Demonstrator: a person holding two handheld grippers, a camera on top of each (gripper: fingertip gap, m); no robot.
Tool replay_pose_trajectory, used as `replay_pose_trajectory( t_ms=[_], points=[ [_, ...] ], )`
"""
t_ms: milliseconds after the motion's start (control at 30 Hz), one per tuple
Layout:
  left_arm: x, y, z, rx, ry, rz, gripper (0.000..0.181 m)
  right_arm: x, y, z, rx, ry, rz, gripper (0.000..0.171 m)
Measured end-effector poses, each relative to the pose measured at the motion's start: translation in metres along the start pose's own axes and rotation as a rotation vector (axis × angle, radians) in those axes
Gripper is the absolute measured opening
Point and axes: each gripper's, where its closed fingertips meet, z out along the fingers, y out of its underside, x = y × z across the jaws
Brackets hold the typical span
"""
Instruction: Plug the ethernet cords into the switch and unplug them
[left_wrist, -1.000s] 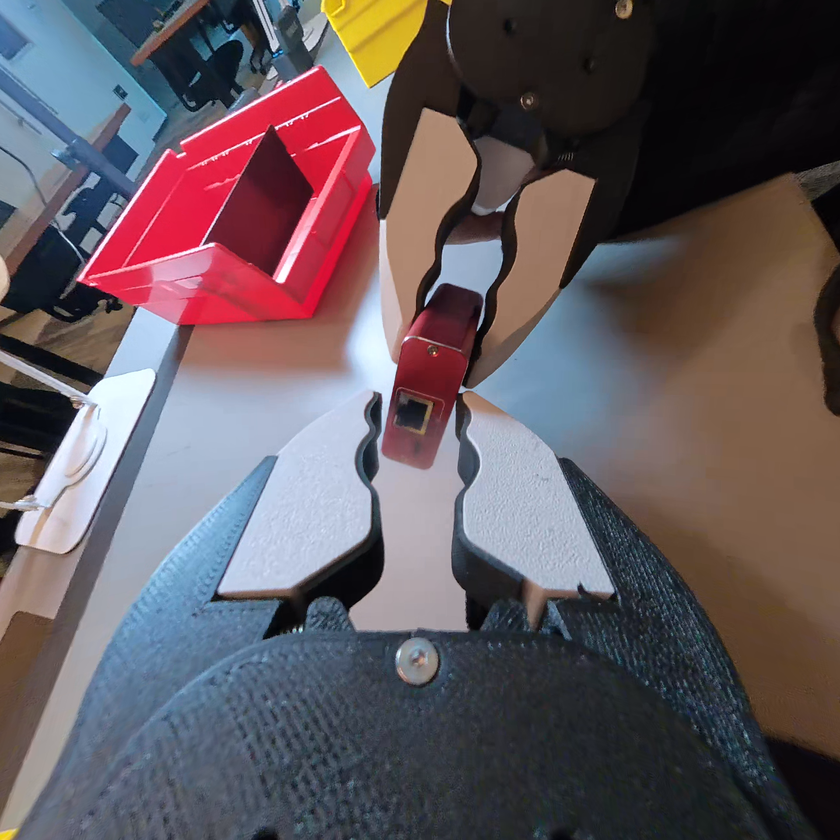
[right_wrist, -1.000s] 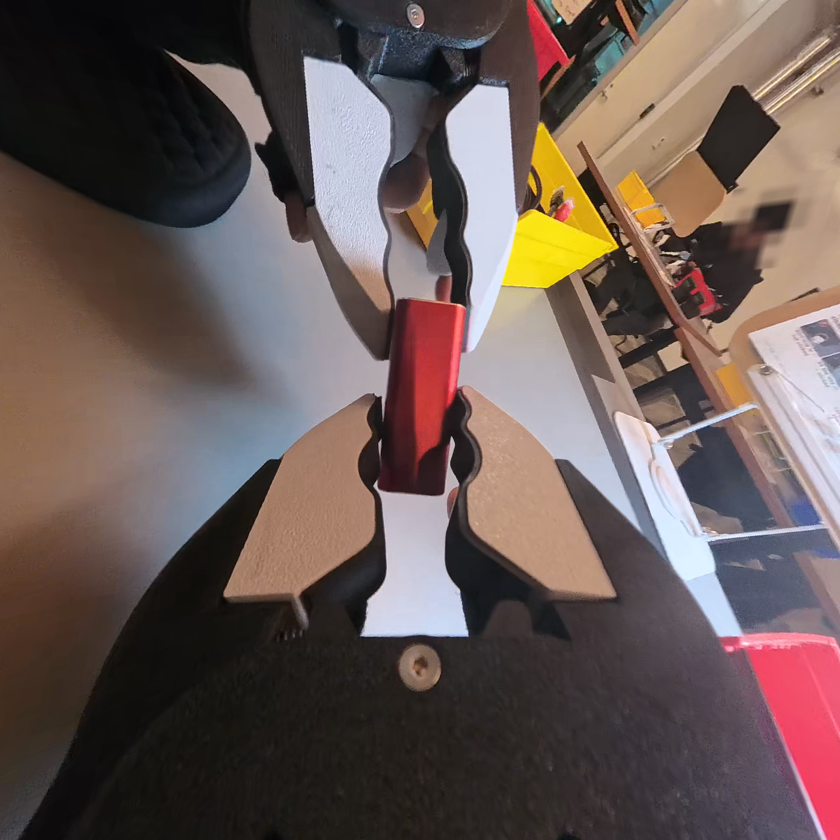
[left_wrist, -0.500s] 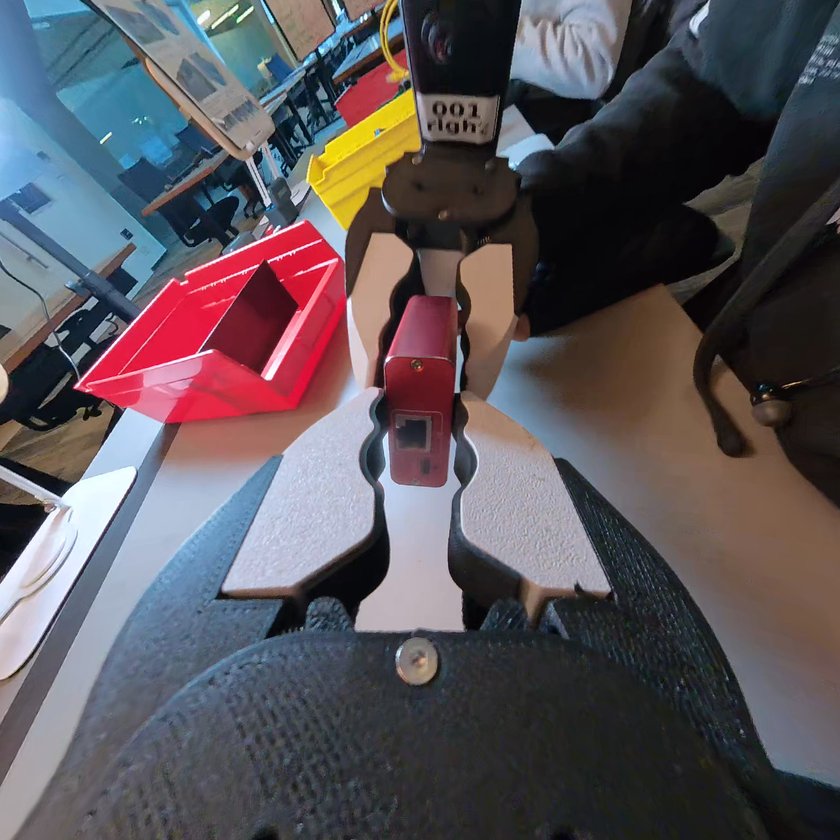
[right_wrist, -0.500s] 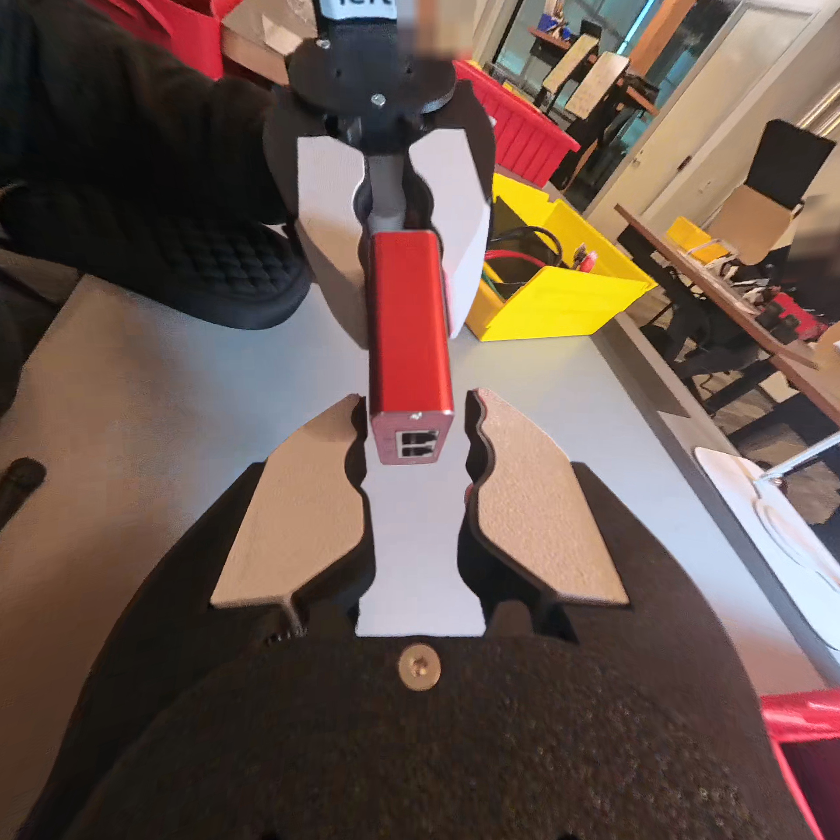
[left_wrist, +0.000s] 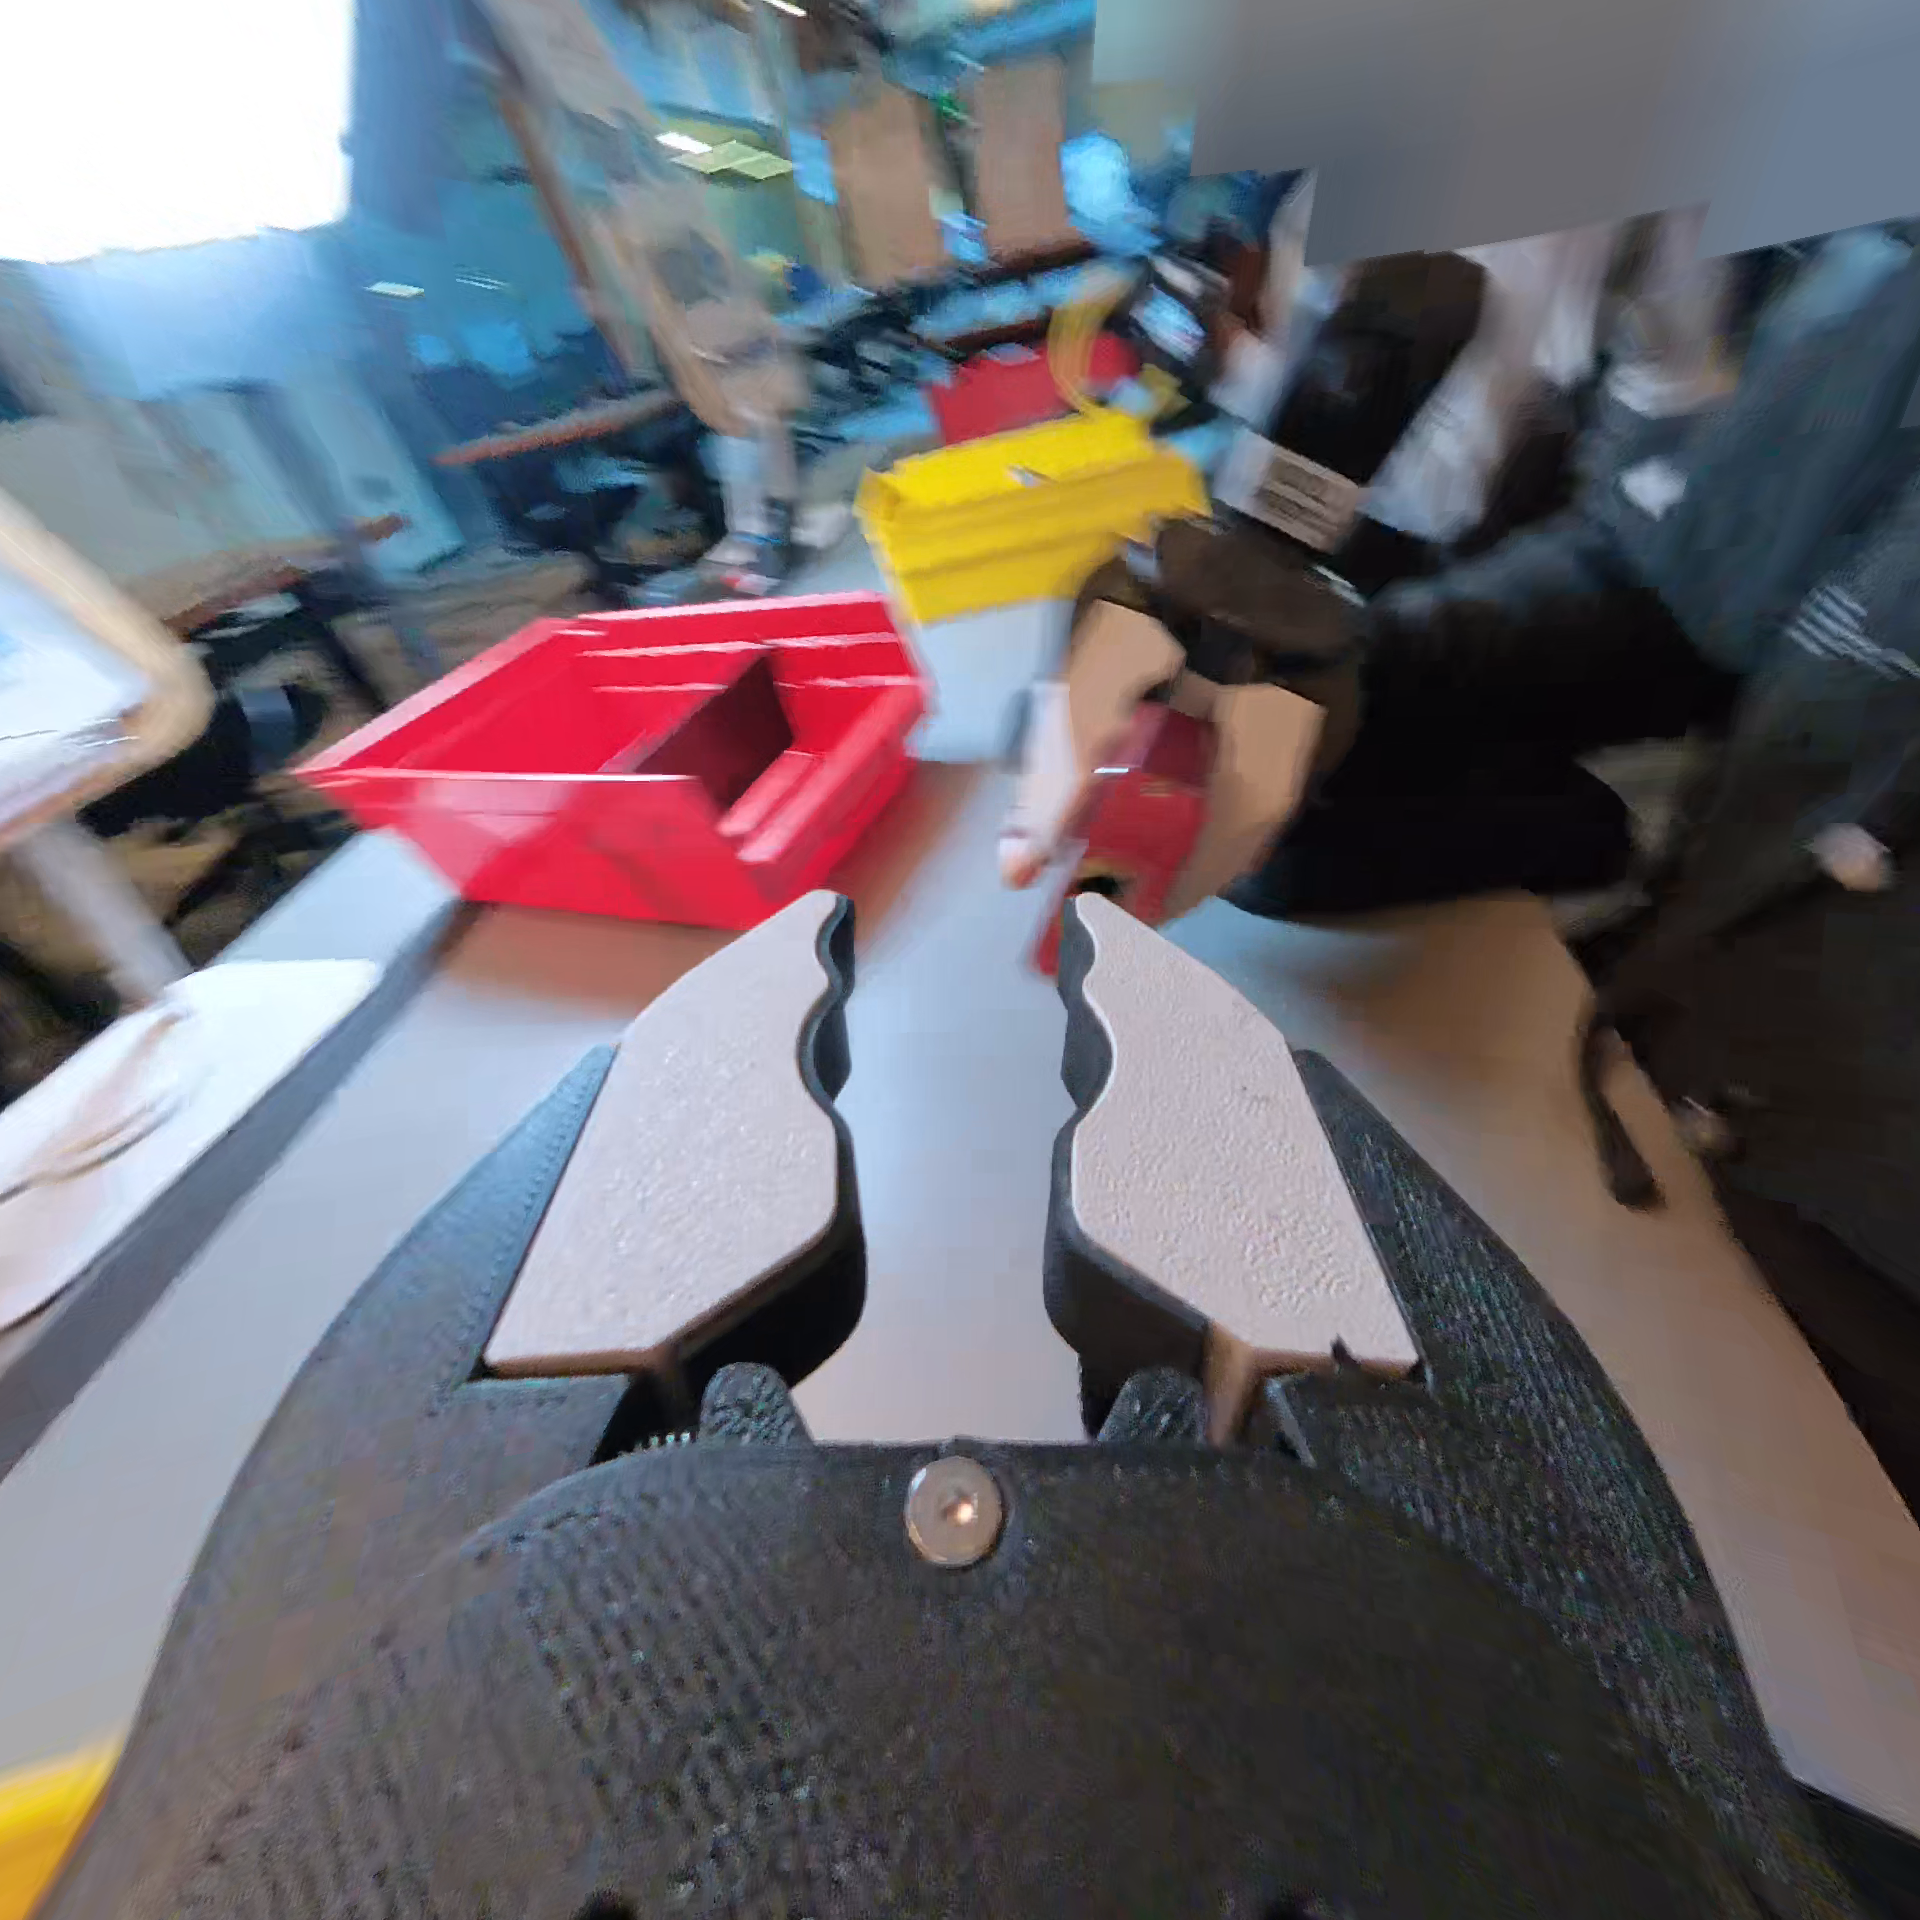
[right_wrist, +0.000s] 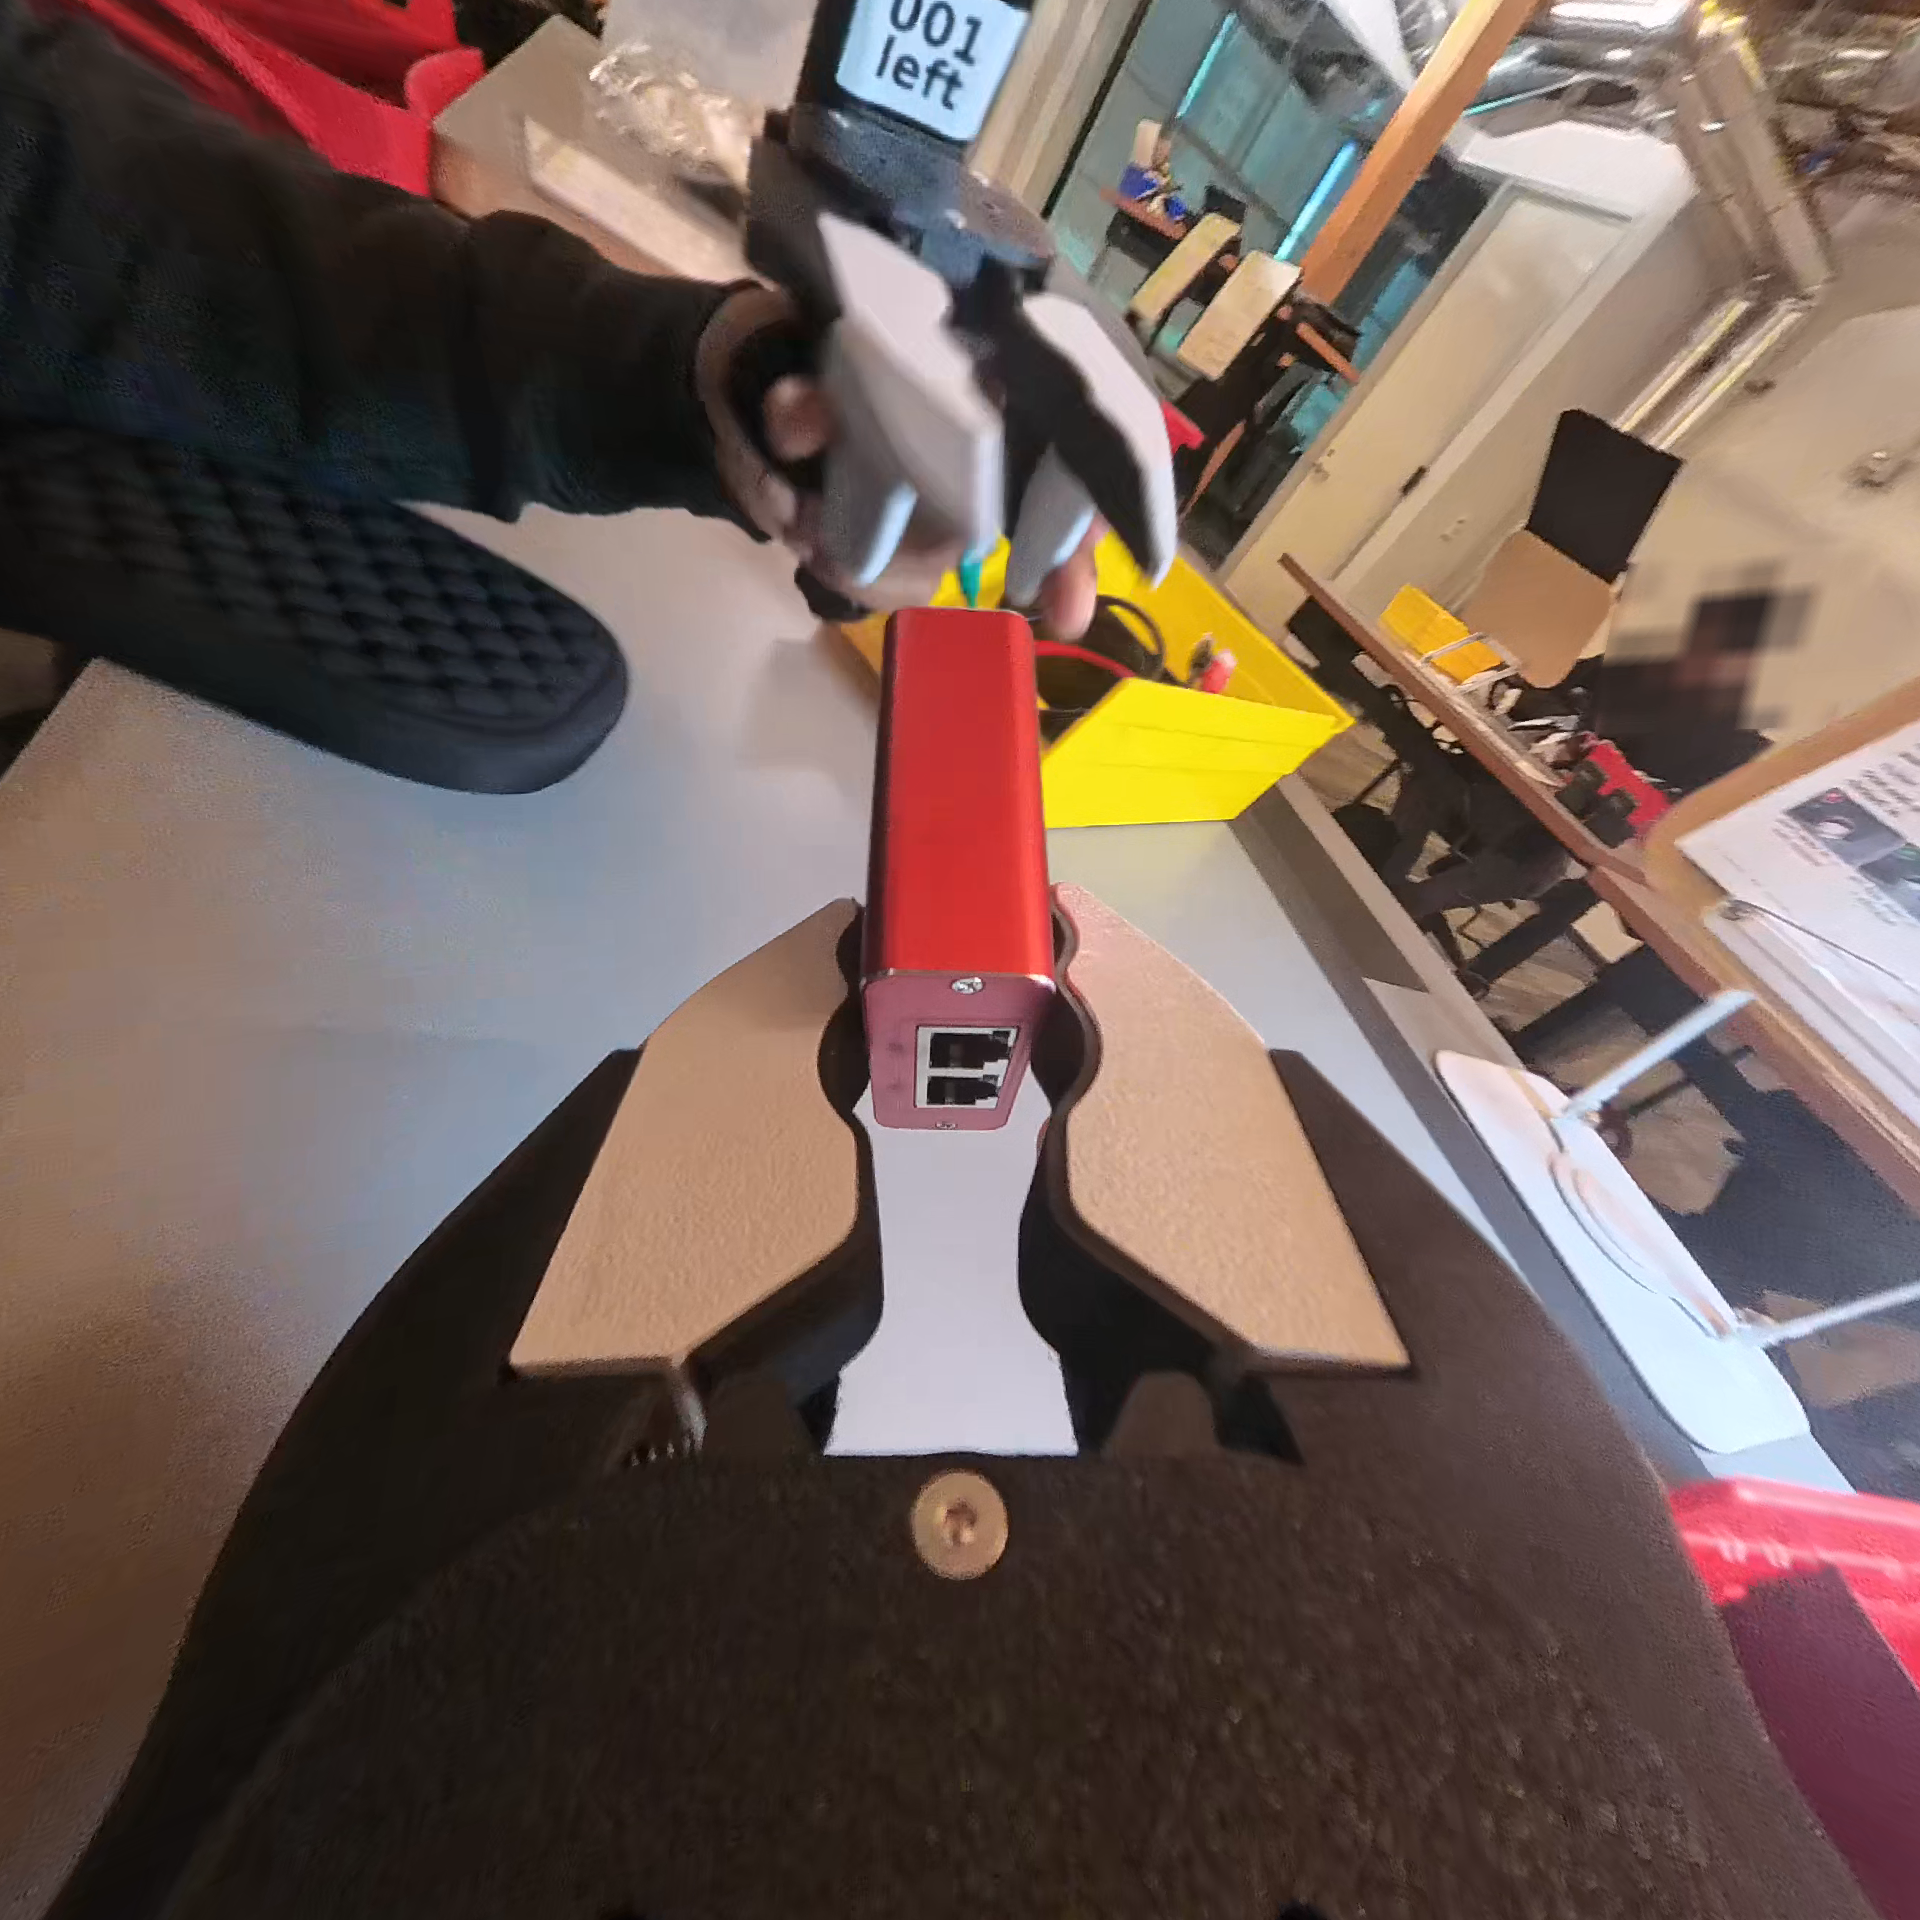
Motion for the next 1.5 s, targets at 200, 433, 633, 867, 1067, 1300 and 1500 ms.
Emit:
replay_pose_trajectory(
  t_ms=[200, 433, 633, 867, 1067, 1300, 1500],
  points=[
    [-0.178, 0.012, -0.128, -0.142, -0.650, -0.364, 0.030, 0.022, 0.002, -0.010, 0.015, 0.089, 0.026, 0.028],
    [-0.260, 0.115, -0.176, -0.498, -0.711, -0.738, 0.037, 0.013, 0.007, -0.007, -0.029, 0.086, -0.022, 0.028],
    [-0.265, 0.148, -0.164, -0.664, -0.671, -0.776, 0.029, 0.015, 0.015, -0.007, -0.046, 0.082, 0.004, 0.028],
    [-0.267, 0.160, -0.156, -0.790, -0.659, -0.829, 0.036, 0.015, 0.017, -0.005, -0.049, 0.071, 0.023, 0.027],
    [-0.269, 0.164, -0.157, -0.829, -0.638, -0.927, 0.044, 0.017, 0.015, -0.008, -0.040, 0.083, 0.032, 0.027],
    [-0.265, 0.165, -0.149, -0.785, -0.573, -1.001, 0.039, 0.020, 0.014, -0.010, -0.030, 0.088, 0.048, 0.028],
    [-0.266, 0.140, -0.145, -0.723, -0.533, -0.907, 0.021, 0.024, 0.016, -0.013, -0.032, 0.105, 0.046, 0.026]
  ],
)
